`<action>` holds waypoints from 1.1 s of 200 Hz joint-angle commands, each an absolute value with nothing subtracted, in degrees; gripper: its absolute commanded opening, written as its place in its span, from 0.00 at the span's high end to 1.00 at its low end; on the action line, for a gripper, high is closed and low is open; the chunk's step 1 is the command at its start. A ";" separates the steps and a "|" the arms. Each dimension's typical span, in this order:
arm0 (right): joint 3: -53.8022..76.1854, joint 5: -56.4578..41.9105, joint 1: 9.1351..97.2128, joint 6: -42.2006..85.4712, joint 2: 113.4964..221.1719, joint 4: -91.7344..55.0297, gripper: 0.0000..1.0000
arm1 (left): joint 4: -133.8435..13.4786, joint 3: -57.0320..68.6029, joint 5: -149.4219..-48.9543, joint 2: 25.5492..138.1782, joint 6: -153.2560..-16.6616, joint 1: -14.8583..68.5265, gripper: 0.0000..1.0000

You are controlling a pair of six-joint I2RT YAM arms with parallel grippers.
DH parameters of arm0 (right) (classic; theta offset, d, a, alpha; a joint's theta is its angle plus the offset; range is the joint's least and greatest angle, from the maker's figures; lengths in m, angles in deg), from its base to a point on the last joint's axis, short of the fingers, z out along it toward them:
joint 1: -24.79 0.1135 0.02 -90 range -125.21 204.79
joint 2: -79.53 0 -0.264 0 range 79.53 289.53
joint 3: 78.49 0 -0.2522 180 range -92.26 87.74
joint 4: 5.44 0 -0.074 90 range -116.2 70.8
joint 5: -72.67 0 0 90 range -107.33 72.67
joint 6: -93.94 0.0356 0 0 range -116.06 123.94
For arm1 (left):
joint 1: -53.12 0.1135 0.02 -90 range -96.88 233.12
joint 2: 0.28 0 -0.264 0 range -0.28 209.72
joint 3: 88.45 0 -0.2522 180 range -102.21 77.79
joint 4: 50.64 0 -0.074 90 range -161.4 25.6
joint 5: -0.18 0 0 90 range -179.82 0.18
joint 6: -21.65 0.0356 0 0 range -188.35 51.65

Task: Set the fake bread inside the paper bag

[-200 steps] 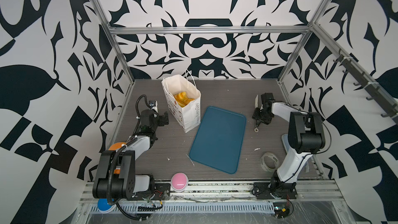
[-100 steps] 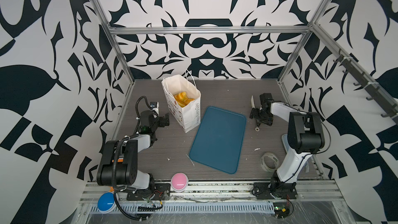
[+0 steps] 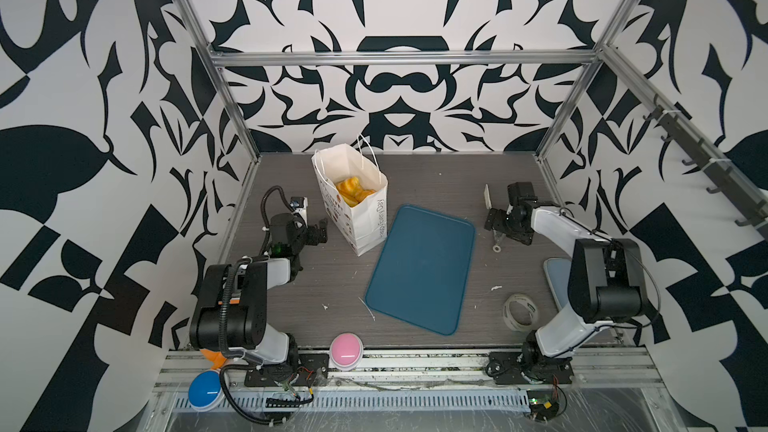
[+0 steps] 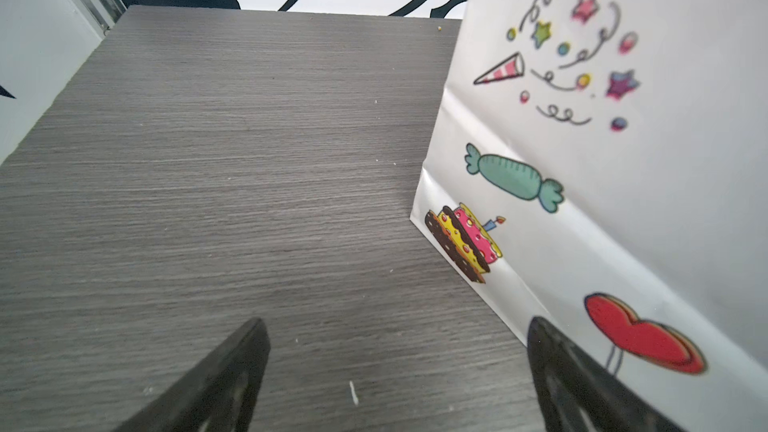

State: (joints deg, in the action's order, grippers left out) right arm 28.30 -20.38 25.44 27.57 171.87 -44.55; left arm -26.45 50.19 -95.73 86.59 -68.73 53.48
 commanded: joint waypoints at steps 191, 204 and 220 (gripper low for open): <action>58.31 -36.22 33.23 5.18 156.15 4.92 0.06 | -12.55 56.15 -95.88 89.20 -69.26 53.65 0.01; 58.62 -35.15 33.23 4.15 156.78 6.77 0.06 | -12.55 56.14 -95.83 89.27 -69.29 53.65 0.01; 60.24 -33.24 33.23 3.00 157.16 10.98 0.07 | -12.50 56.16 -95.83 89.21 -69.32 53.65 0.01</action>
State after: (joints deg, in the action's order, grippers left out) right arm 58.47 -35.87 33.09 6.22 156.72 2.53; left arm -14.40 55.85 -95.79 89.06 -68.95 53.48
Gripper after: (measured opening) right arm 0.934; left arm 0.992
